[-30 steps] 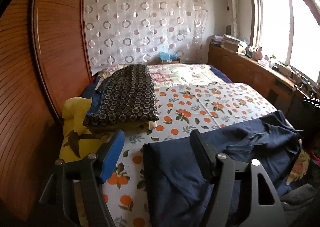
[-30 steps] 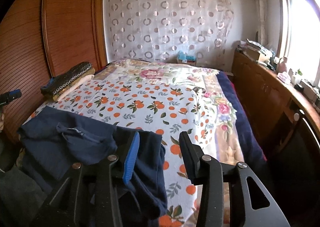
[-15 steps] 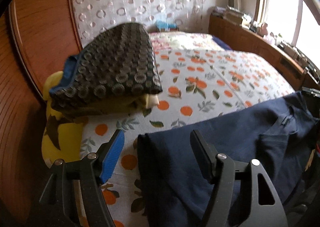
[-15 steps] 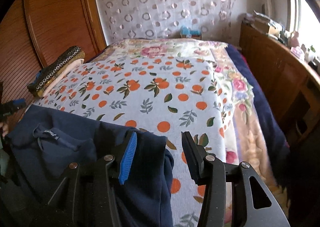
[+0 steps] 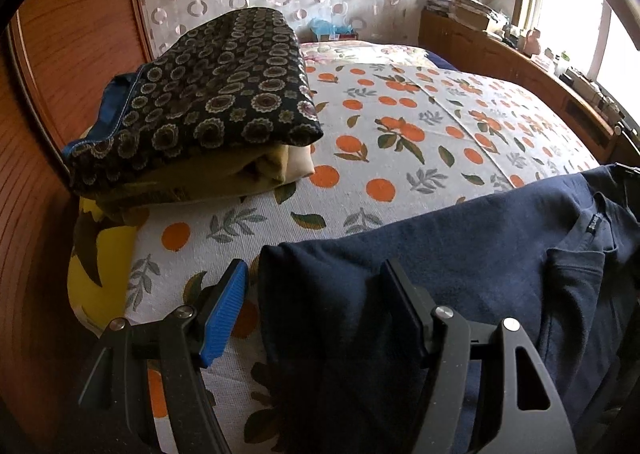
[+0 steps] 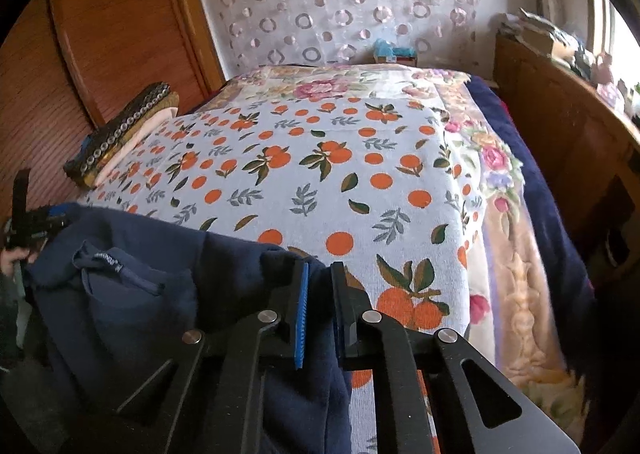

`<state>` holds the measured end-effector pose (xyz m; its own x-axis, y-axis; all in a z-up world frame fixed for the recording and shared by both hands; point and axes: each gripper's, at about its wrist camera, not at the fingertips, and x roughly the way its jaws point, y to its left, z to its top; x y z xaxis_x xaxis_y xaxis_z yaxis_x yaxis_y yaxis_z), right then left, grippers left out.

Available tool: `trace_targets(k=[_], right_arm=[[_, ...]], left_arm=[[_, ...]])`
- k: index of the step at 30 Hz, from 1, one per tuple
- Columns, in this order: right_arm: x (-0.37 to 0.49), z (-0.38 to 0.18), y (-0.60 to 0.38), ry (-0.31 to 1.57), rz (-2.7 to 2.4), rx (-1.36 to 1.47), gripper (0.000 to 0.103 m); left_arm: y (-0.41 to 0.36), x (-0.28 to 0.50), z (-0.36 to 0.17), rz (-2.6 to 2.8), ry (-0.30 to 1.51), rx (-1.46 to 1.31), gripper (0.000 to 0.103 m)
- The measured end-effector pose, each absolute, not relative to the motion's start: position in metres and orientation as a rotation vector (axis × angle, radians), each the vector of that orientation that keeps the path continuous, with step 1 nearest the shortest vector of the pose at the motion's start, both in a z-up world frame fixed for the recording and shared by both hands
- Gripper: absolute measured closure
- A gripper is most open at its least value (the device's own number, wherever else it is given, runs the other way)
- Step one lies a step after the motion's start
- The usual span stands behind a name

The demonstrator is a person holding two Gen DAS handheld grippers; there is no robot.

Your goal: Fold small clothes

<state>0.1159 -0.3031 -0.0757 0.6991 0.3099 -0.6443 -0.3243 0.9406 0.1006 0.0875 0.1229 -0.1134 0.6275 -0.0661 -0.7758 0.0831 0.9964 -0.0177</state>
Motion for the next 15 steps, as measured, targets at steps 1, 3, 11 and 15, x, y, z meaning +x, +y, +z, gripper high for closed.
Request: trace_targets(k=[1,3,11,15], right_arm=[[0.116,-0.076,-0.304,0.713,0.355,-0.016,0.092],[0.117,-0.075,-0.306,0.704,0.345,-0.016,0.093],[0.109,-0.070,-0.322,0.677,0.270,0.032,0.094],[0.107,-0.070,-0.311,0.668,0.262,-0.011,0.088]], left_arm=[[0.123,0.087,-0.114,-0.087,0.889,0.015,0.034],[0.124,0.087,-0.114,-0.087,0.888,0.015,0.034],[0.123,0.087,-0.115,-0.086,0.888,0.018,0.034],[0.122,0.087,-0.115,-0.086,0.888,0.017,0.034]])
